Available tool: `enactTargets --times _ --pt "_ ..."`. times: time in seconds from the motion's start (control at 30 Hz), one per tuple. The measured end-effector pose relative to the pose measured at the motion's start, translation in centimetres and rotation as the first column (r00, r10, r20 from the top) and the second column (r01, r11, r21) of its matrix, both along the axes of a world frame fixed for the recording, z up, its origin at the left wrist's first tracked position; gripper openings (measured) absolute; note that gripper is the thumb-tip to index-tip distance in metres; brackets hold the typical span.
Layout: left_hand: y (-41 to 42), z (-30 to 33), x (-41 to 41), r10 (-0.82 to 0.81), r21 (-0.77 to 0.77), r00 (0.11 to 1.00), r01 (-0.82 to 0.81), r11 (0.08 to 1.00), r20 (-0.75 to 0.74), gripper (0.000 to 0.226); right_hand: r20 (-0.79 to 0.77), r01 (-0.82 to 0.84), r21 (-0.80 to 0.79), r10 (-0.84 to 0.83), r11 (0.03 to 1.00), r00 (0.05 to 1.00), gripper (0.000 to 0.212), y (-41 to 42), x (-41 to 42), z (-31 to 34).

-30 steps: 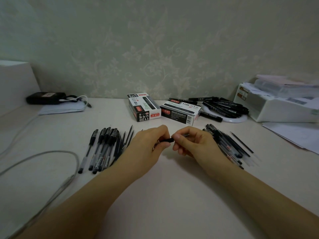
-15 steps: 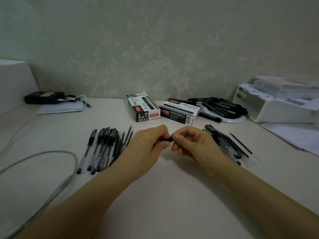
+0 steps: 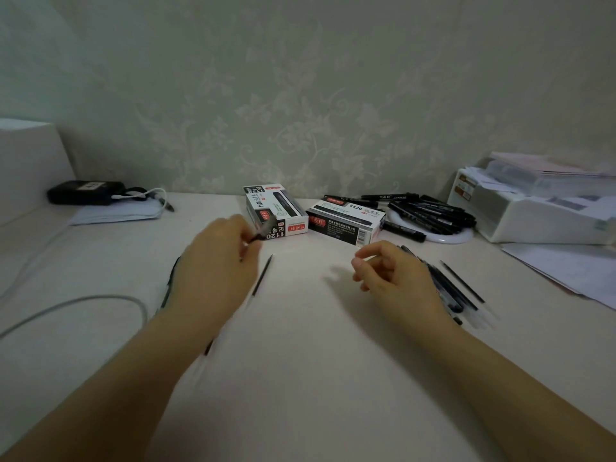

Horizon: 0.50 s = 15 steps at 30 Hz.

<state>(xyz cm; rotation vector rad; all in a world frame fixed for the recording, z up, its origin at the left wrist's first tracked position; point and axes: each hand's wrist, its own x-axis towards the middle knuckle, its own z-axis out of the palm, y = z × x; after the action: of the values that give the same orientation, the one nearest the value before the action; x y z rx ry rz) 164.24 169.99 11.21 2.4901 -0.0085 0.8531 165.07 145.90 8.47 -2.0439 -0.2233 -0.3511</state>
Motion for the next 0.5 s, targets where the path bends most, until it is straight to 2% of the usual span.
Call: enactTargets --times 0.1,0.23,0.37,0.5 --pt "2.4 -0.2 0.5 0.169 0.041 0.972 -0.164 0.986 -0.165 0.013 0.089 0.085 -0.143 -0.073 0.986 0.993 0.002 -0.3 0.1 0.1" --pt "3.3 -1.1 0.8 0.175 0.084 0.936 -0.156 0.984 -0.307 0.017 0.183 0.203 -0.322 -0.15 0.925 0.972 0.003 -0.9 0.0 0.5" --pt "3.2 -1.4 0.7 0.158 0.104 0.925 -0.129 0.986 -0.346 0.018 0.197 0.302 -0.49 -0.234 0.818 0.952 0.012 -1.7 -0.2 0.7" --pt "3.1 -1.4 0.7 0.161 0.117 0.923 -0.127 0.985 -0.349 0.021 0.103 0.291 -0.622 -0.293 0.727 0.951 0.021 -2.0 -0.4 0.8"
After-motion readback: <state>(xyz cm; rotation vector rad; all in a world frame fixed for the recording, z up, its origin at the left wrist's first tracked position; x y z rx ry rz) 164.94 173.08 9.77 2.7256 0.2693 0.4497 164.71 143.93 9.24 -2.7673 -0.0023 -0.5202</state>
